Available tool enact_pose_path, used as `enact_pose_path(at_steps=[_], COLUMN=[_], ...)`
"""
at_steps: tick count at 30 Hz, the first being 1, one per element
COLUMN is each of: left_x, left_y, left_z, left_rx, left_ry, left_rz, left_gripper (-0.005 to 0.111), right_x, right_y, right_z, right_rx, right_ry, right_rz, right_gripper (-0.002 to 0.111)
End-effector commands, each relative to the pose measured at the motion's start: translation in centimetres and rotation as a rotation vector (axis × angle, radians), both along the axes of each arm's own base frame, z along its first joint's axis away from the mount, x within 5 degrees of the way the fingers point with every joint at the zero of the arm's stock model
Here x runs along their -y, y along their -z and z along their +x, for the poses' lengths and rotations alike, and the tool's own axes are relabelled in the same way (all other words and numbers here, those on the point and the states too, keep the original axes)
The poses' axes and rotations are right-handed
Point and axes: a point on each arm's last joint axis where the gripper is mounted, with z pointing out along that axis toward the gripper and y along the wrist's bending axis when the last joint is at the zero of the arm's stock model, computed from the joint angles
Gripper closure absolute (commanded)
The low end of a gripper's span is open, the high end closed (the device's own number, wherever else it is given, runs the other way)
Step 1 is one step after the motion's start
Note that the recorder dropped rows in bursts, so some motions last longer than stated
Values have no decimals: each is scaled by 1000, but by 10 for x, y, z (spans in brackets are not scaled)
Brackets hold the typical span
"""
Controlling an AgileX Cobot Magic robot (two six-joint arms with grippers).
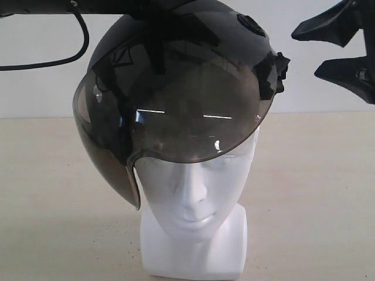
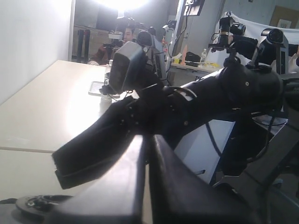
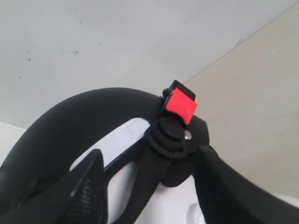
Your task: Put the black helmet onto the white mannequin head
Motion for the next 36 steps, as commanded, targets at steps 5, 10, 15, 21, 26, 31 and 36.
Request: enact_pose_path(at_steps=[5, 10, 15, 21, 26, 31, 36], left_x=[2, 2, 2, 2, 2, 2, 2], left_y=[49, 49, 49, 49, 49, 49, 49], left_z=[10, 10, 10, 10, 10, 10, 10], left_rx=[-103, -103, -103, -103, -103, -103, -103], left_ry=[-13, -13, -13, -13, -13, -13, -13], left_rz=[214, 214, 214, 214, 214, 214, 214], left_gripper=[102, 102, 102, 102, 102, 102, 102], right_x=[8, 9, 6, -2, -7, -9, -11], right_y=[18, 16, 3, -1, 9, 7, 7], right_z=[25, 26, 26, 35, 46, 47, 45], right_rx=[-75, -37, -9, -61, -102, -74, -80], right_ry=[67, 70, 28, -41, -64, -93, -116], right_rz=[-33, -56, -90, -117, -122, -120, -110], right_gripper=[53, 53, 53, 53, 53, 53, 53])
